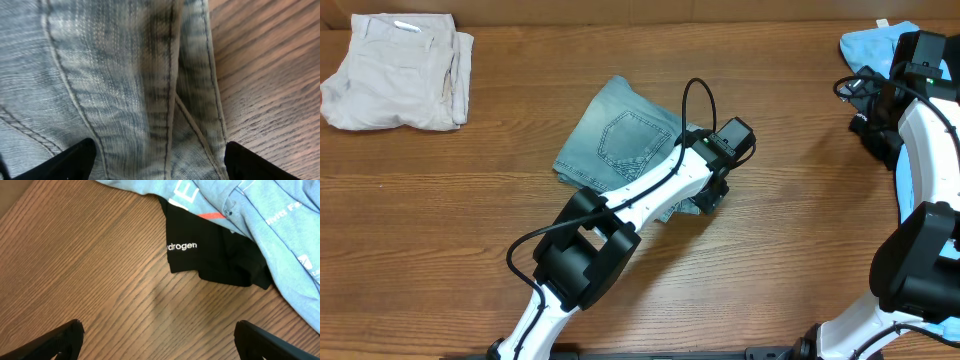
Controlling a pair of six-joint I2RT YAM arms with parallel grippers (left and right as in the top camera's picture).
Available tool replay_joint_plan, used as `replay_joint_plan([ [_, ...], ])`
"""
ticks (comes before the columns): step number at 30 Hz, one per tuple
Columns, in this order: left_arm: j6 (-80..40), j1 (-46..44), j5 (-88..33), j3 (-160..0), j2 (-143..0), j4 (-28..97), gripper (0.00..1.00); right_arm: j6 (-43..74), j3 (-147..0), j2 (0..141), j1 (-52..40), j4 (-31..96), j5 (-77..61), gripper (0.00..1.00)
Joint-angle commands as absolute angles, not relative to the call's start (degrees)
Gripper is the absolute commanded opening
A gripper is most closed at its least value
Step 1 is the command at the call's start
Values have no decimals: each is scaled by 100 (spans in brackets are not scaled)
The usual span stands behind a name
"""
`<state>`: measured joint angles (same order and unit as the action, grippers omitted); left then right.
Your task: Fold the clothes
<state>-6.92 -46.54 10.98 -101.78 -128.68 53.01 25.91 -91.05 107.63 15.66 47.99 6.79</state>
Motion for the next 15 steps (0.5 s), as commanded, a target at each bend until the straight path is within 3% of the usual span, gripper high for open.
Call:
replay_joint_plan([
  [1,-705,-4816,1205,-10250,-12901,5225,84,2622,-9227,10739,1551,4764,696,100],
  [15,-987,-5140,1813,-10248,-12912,5356,85,2622,-9227,10739,1551,4764,696,100],
])
